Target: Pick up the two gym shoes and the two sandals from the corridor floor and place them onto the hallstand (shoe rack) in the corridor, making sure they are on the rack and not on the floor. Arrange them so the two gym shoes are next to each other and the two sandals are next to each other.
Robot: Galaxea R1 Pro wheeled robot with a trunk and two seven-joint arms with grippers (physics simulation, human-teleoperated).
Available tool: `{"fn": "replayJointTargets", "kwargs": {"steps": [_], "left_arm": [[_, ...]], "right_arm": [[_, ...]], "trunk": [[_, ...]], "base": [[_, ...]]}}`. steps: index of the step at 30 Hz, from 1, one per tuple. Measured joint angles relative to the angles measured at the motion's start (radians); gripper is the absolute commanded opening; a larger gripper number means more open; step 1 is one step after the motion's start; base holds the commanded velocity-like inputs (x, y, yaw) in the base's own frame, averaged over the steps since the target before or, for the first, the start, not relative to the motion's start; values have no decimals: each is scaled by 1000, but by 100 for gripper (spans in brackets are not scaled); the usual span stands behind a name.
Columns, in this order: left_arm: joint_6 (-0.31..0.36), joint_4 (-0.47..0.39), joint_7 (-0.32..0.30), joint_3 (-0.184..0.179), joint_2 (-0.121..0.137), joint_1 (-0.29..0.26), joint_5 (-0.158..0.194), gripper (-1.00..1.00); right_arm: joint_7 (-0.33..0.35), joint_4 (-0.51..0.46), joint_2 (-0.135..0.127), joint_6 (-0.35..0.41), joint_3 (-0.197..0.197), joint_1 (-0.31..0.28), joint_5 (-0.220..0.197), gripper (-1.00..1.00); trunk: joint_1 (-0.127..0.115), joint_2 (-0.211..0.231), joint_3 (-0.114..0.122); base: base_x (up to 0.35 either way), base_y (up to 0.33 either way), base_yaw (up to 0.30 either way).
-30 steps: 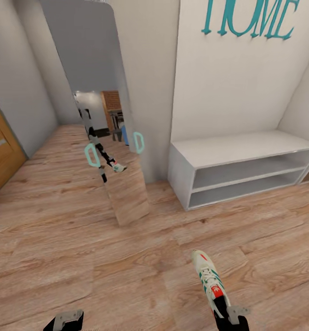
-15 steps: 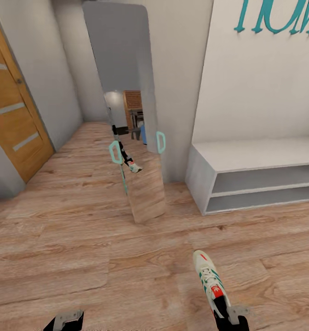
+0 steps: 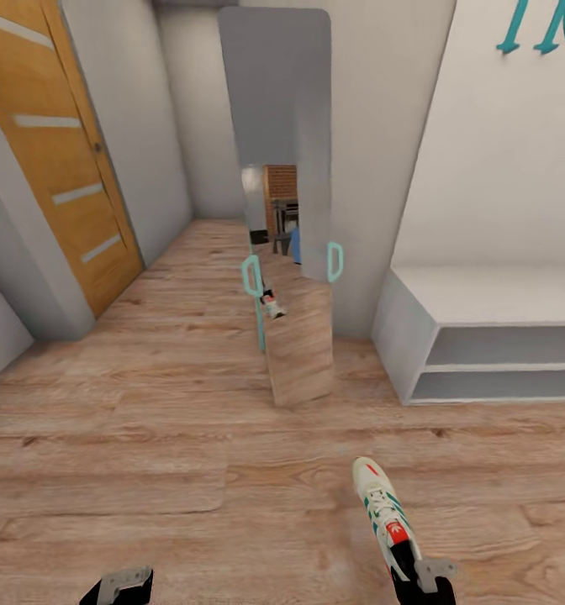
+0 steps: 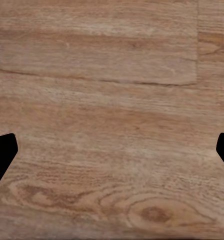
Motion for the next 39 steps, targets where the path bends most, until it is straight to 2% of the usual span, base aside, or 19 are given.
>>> {"fn": "replayJointTargets", "kwargs": {"steps": [39], "left_arm": [[0, 0, 0, 0, 0, 0, -3, 100]], "right_arm": [[0, 0, 0, 0, 0, 0, 0, -100]], "trunk": [[0, 0, 0]], "base": [[0, 0, 279]]}}
